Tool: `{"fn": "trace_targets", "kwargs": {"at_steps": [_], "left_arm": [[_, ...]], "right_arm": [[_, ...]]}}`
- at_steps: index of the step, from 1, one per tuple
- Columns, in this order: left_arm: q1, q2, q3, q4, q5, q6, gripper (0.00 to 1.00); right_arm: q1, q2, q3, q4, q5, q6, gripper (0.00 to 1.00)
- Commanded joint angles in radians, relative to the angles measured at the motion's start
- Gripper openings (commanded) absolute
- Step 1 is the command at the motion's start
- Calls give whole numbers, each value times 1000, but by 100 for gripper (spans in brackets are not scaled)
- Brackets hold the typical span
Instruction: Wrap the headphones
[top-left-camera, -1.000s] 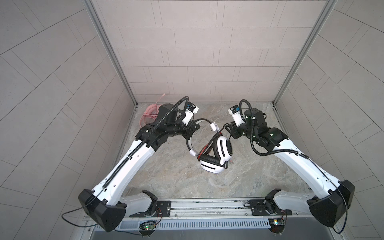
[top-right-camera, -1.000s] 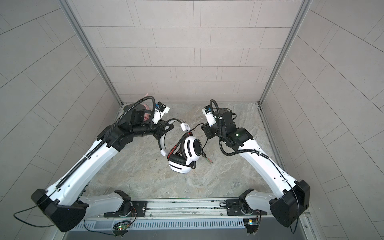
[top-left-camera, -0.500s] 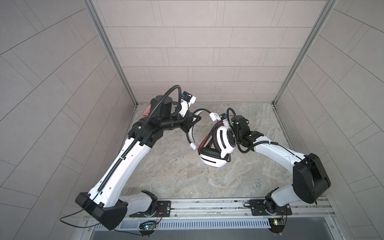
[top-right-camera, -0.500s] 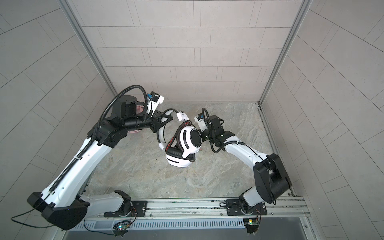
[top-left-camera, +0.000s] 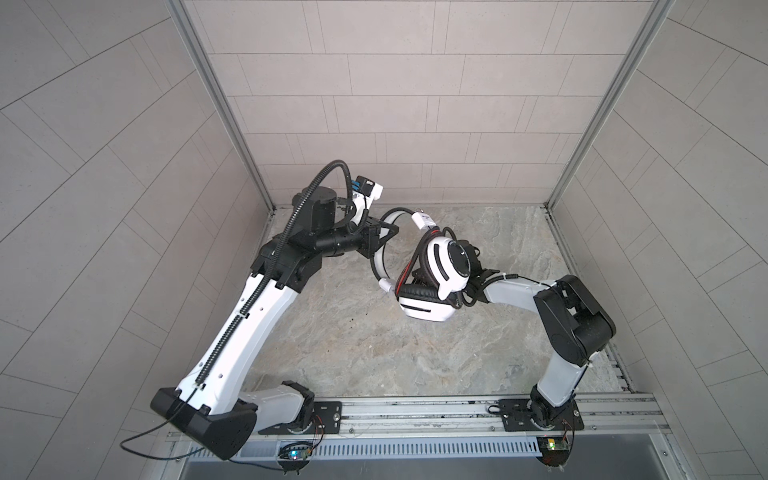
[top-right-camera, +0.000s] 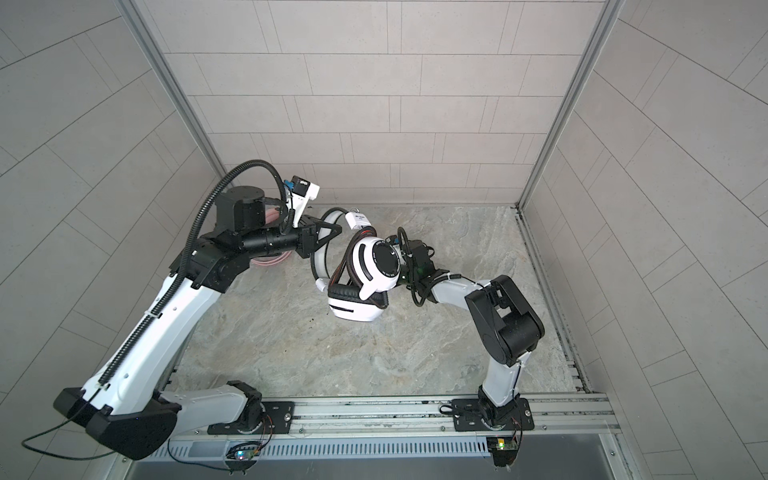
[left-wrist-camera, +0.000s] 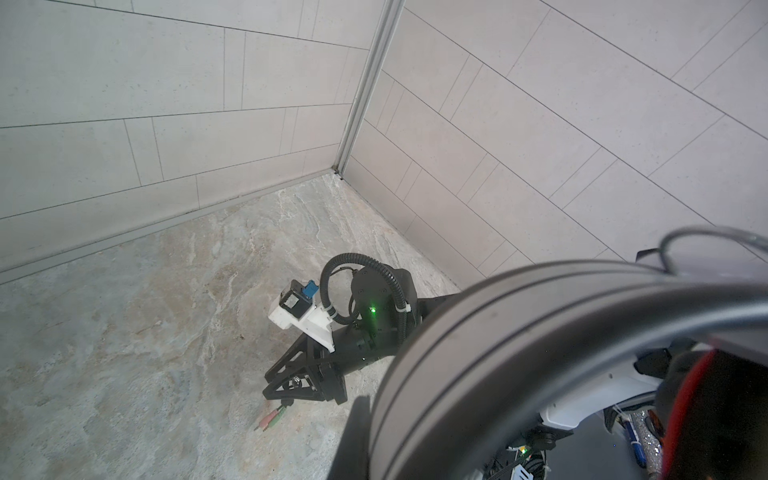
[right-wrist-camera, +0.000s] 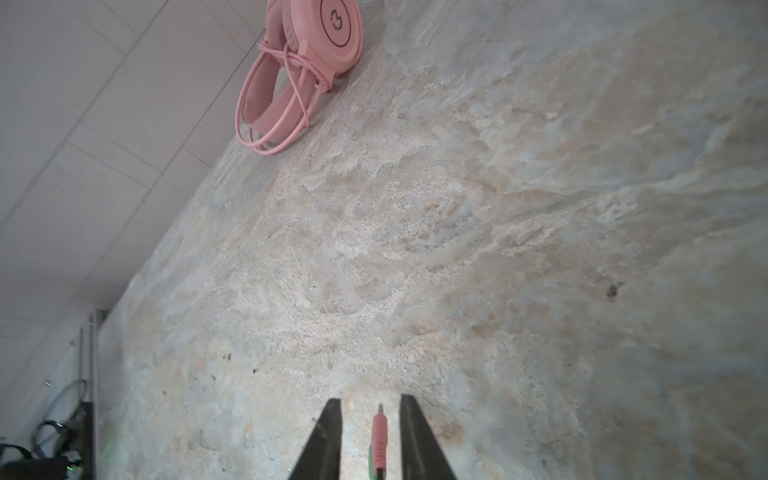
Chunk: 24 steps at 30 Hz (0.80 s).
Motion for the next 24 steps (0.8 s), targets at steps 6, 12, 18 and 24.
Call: {"fn": "trace_targets", "kwargs": {"at_steps": [6, 12, 18, 24], "left_arm": [[90, -13, -18, 137, -52, -177, 0], [152, 19, -34, 117, -291, -366, 0], [172, 24, -63, 96, -606, -471, 0], [172, 47, -76, 99, -849, -505, 0]], "right_arm": [[14, -100, -79, -28, 14, -29, 12], [92, -246, -134, -221, 131, -122, 12], [184, -365, -201, -305, 238, -141, 9], [293, -515, -212, -417, 398, -182, 1]]}}
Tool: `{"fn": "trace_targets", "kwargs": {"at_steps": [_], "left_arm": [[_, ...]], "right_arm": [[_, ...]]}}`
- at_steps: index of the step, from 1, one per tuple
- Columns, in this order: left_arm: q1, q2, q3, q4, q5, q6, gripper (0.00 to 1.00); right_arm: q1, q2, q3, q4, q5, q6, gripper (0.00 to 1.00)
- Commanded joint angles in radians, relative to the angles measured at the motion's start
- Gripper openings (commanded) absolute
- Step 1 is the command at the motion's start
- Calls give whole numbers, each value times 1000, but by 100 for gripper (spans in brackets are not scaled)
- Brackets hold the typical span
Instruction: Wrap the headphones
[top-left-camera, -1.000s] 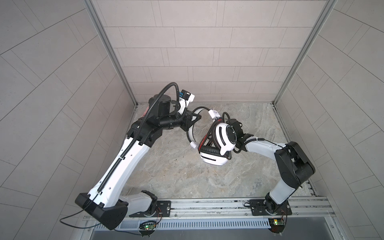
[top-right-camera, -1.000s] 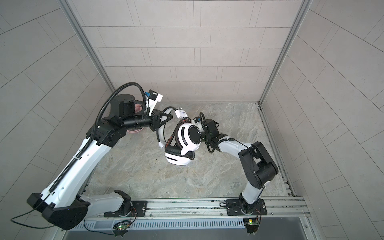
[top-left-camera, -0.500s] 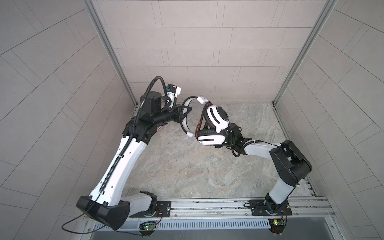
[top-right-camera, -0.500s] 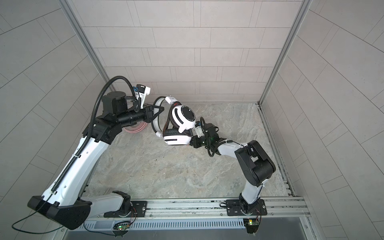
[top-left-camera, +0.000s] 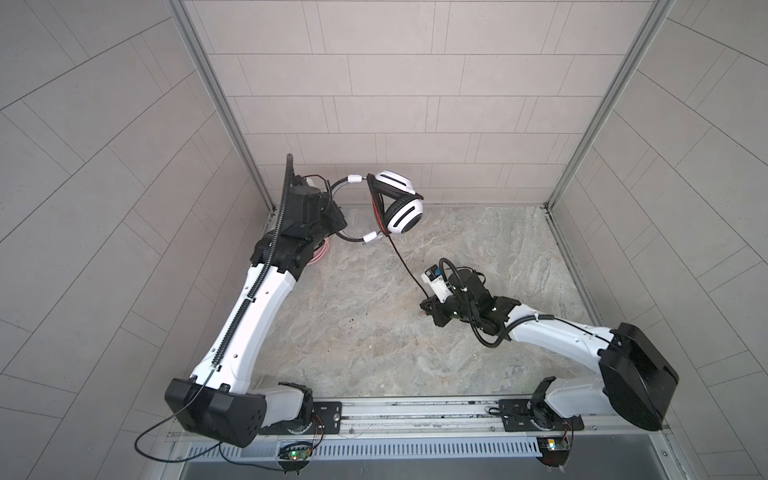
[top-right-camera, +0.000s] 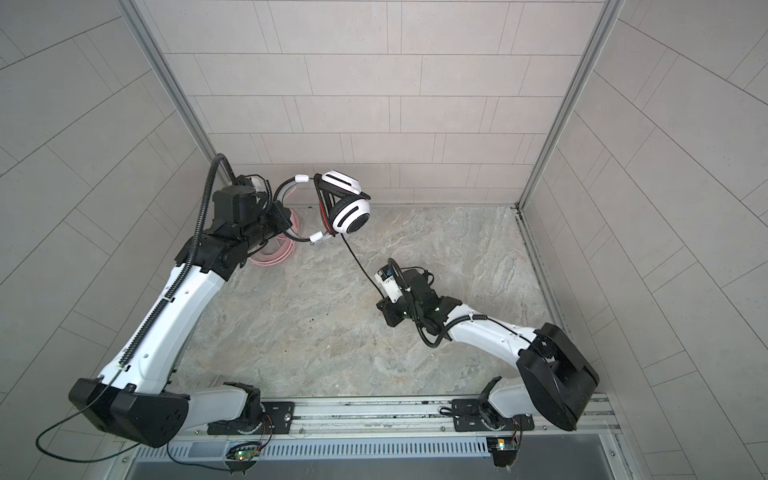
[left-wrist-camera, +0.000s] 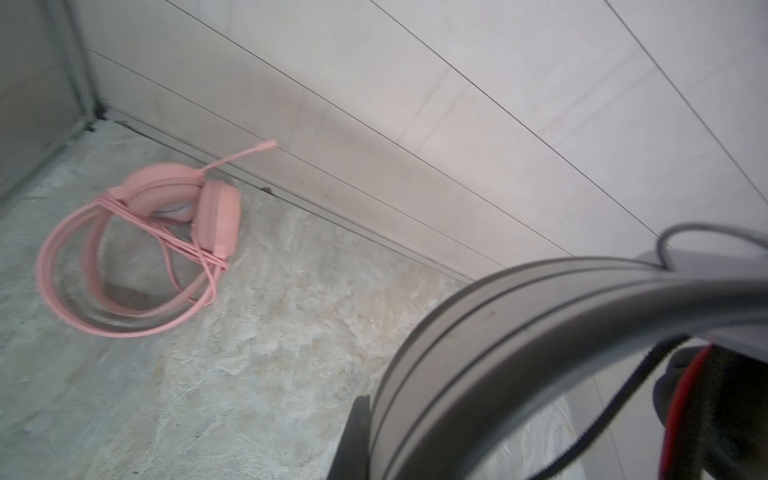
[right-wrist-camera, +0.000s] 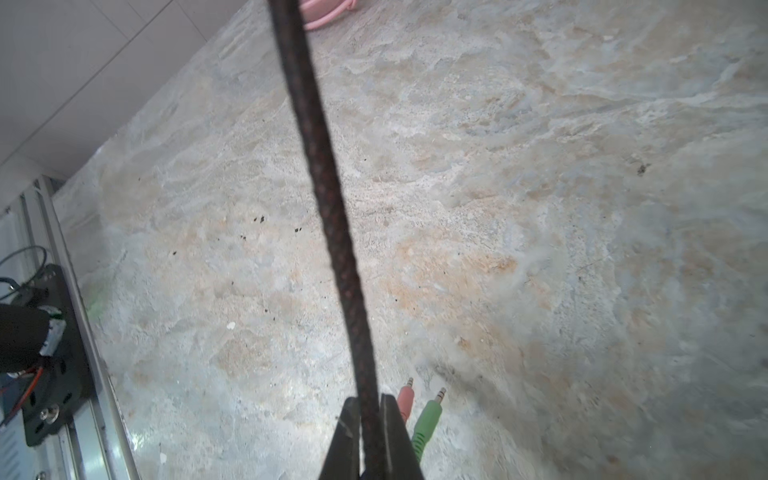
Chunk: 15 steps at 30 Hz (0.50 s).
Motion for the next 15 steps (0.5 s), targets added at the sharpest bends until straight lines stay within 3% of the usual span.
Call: {"fn": "trace_targets", "kwargs": {"at_steps": [1, 10, 15], "left_arm": [[4, 3, 11, 69, -195, -80, 0], [5, 108, 47, 44, -295, -66, 0], [-1, 153, 26, 28, -331, 5, 0]], "right_arm": [[39, -84, 11, -94, 113, -42, 0], [105, -219, 59, -235, 147, -59, 0], [106, -281, 94, -265, 128, -50, 0]]}}
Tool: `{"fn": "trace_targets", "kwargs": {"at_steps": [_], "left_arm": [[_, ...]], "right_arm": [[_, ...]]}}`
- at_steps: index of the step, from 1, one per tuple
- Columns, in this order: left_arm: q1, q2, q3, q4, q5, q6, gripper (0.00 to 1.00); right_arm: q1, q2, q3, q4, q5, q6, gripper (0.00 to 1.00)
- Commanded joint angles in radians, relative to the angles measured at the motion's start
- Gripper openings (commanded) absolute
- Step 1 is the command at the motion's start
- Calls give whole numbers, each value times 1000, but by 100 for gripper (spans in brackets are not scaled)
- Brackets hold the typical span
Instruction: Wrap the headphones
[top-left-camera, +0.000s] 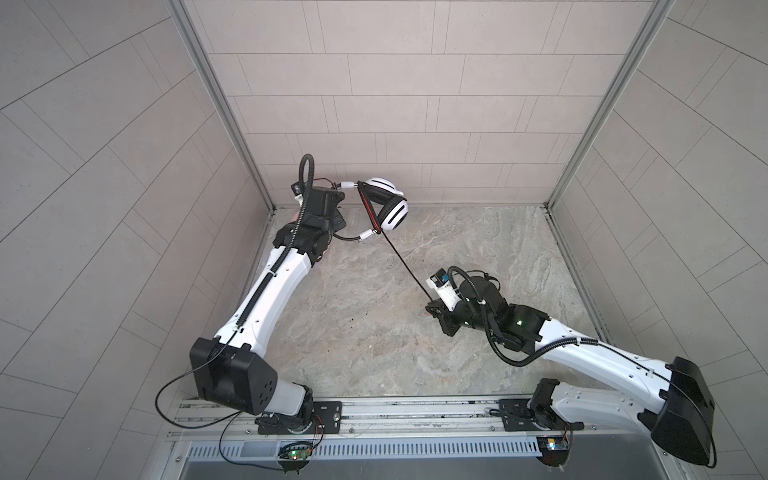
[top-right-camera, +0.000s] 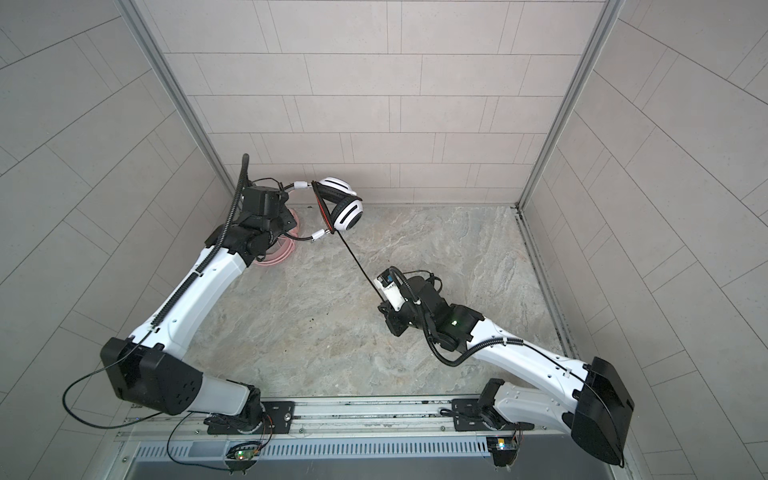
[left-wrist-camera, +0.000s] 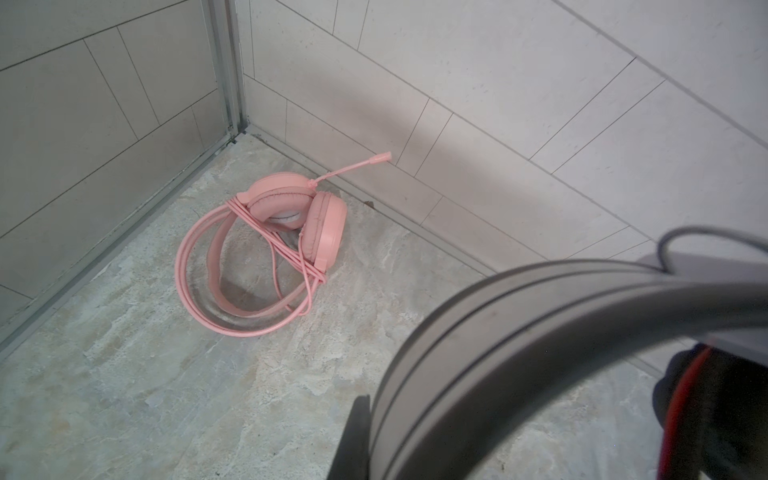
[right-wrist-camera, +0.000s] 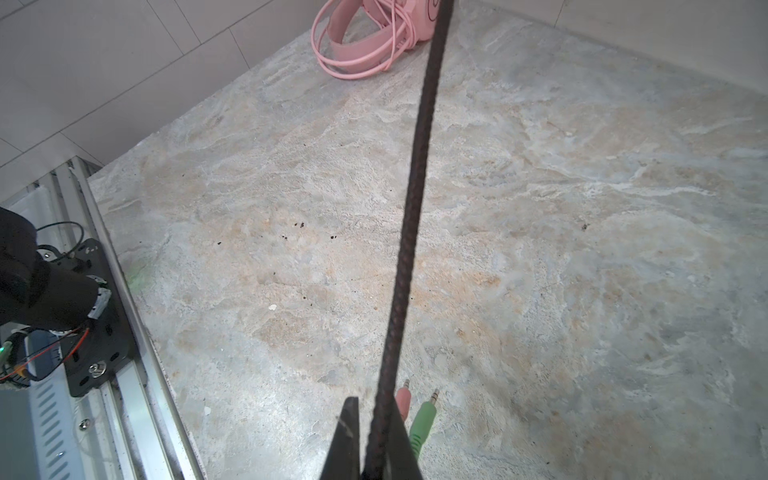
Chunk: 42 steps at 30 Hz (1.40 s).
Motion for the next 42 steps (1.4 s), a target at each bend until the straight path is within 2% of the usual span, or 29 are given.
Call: {"fn": "trace_targets", "kwargs": {"at_steps": [1, 4, 11, 18, 21, 30, 42], "left_arm": [[-1, -1, 8, 42, -62, 14, 0], [-16, 12, -24, 42, -68, 48, 0], [-138, 60, -10, -12, -123, 289, 0], [-223, 24, -77, -31, 41, 460, 0], [-240, 3, -94, -48, 173, 530, 0], [-250, -8, -139, -51, 415, 576, 0], [-266, -47, -152, -43, 623, 603, 0]], "right_arm": [[4, -52, 44, -58, 15, -4, 0], [4, -85, 74, -70, 11, -2, 0], [3, -89, 165, -86, 45, -47, 0], [-31, -88, 273, -174, 131, -146, 0], [-55, -89, 301, -201, 155, -180, 0], [-133, -78, 326, -221, 146, -196, 0], [-207, -45, 297, -213, 119, -192, 0]]}}
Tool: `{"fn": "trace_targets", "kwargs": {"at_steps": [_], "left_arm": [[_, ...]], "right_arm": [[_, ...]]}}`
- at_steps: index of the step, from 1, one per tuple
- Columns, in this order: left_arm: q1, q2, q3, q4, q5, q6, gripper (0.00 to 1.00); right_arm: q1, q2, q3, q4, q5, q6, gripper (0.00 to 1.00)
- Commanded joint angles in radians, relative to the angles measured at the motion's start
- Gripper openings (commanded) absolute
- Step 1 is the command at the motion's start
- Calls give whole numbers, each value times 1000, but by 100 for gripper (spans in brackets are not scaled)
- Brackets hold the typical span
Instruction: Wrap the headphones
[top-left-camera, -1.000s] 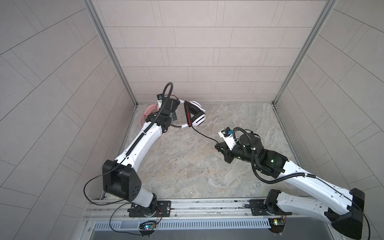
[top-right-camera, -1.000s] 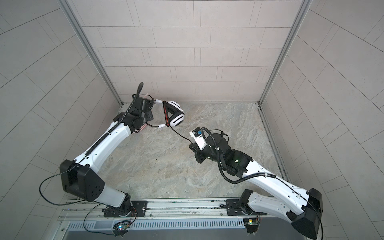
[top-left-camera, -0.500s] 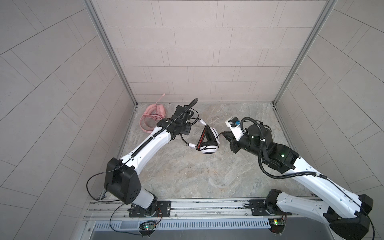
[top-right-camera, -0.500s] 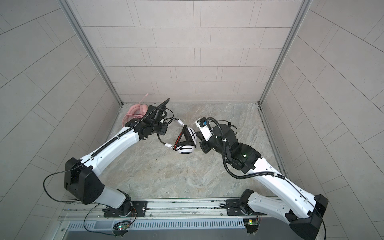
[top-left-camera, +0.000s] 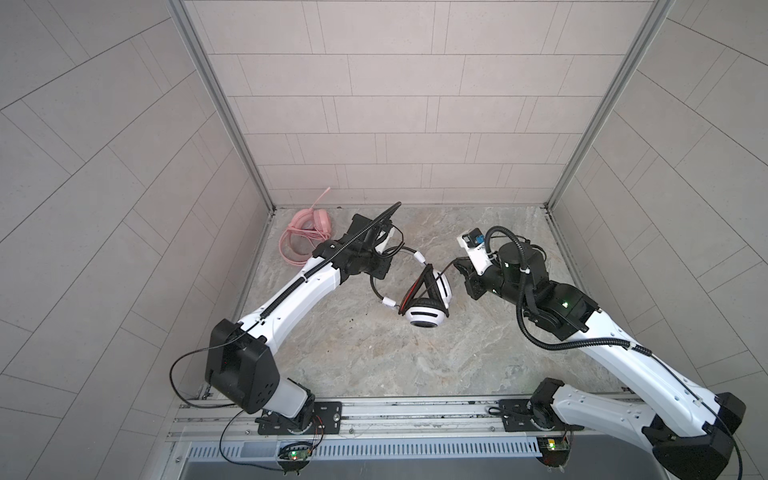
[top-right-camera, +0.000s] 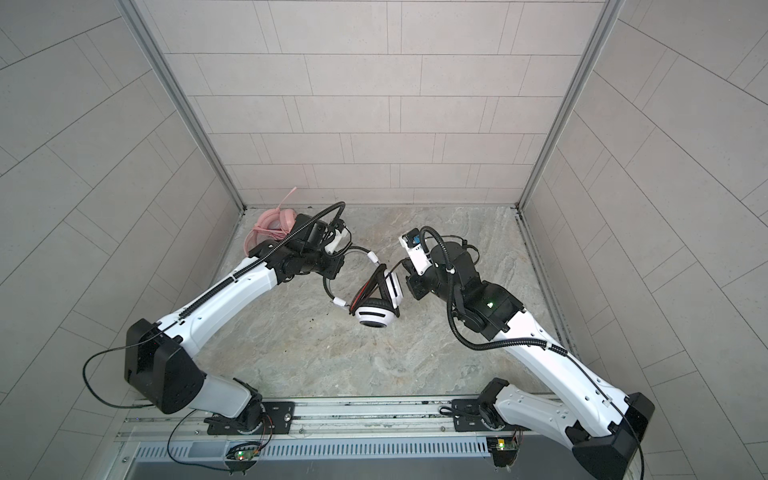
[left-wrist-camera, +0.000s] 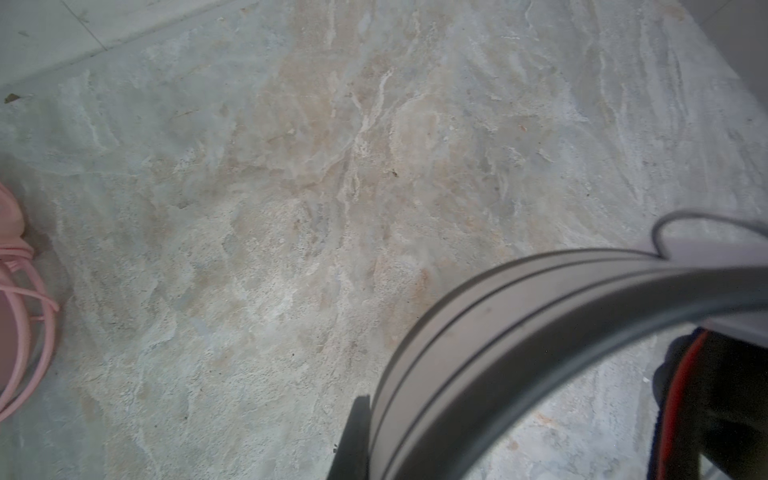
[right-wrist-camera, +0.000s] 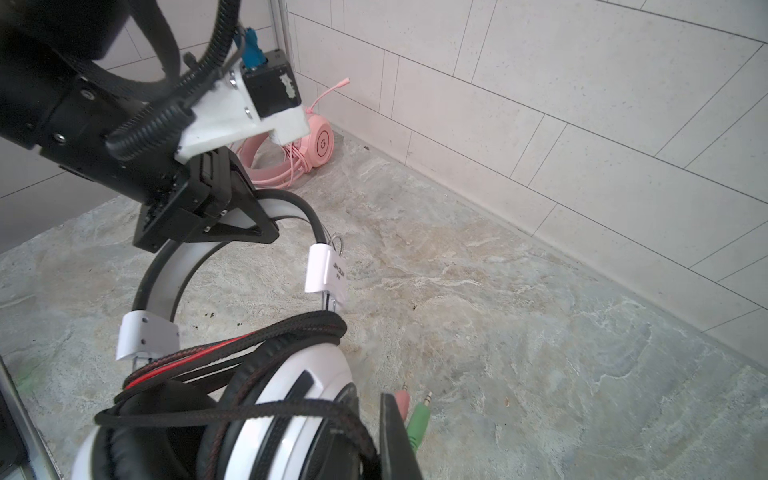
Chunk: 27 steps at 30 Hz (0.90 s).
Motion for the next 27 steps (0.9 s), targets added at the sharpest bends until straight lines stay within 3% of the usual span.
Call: {"fn": "trace_targets", "kwargs": {"at_steps": [1, 16, 22, 27], "left_arm": [[-6, -66, 1, 38, 142, -6, 0], [1, -169, -46, 231, 313, -116, 0], [6, -169, -69, 359, 496, -165, 0], [16, -158, -110, 457, 510, -229, 0]], "right_arm": [[-38, 24, -4, 1, -21, -11, 0], [-104, 55, -115, 101, -149, 73, 0], [-119, 94, -132, 104, -266, 121, 0], [-125, 113, -163, 148, -365, 160, 0]]}}
